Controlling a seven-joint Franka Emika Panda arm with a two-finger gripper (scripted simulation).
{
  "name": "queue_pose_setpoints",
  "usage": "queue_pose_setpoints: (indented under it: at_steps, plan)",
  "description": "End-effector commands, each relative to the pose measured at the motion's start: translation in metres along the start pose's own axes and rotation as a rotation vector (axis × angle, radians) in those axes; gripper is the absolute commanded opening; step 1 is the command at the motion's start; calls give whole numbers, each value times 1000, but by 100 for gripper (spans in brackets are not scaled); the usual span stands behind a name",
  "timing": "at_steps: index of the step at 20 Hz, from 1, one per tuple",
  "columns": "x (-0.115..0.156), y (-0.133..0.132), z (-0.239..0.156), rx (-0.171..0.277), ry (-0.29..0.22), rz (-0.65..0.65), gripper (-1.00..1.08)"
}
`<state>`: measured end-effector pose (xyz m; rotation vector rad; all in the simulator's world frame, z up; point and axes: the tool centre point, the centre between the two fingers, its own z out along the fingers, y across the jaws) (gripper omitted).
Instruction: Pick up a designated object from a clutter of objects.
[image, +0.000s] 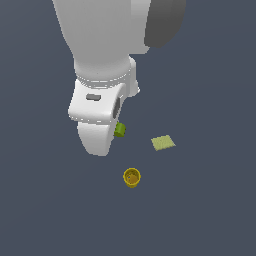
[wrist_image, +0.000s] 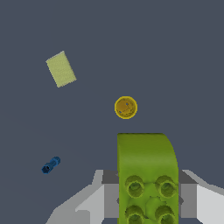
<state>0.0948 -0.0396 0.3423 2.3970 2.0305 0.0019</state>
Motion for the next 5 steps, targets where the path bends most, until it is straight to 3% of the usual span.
queue_pose_setpoints:
  at_steps: [1, 5]
  plan:
    - [0, 1, -7, 1, 0, 0, -100]
    - [0, 2, -11, 1, 0, 0, -100]
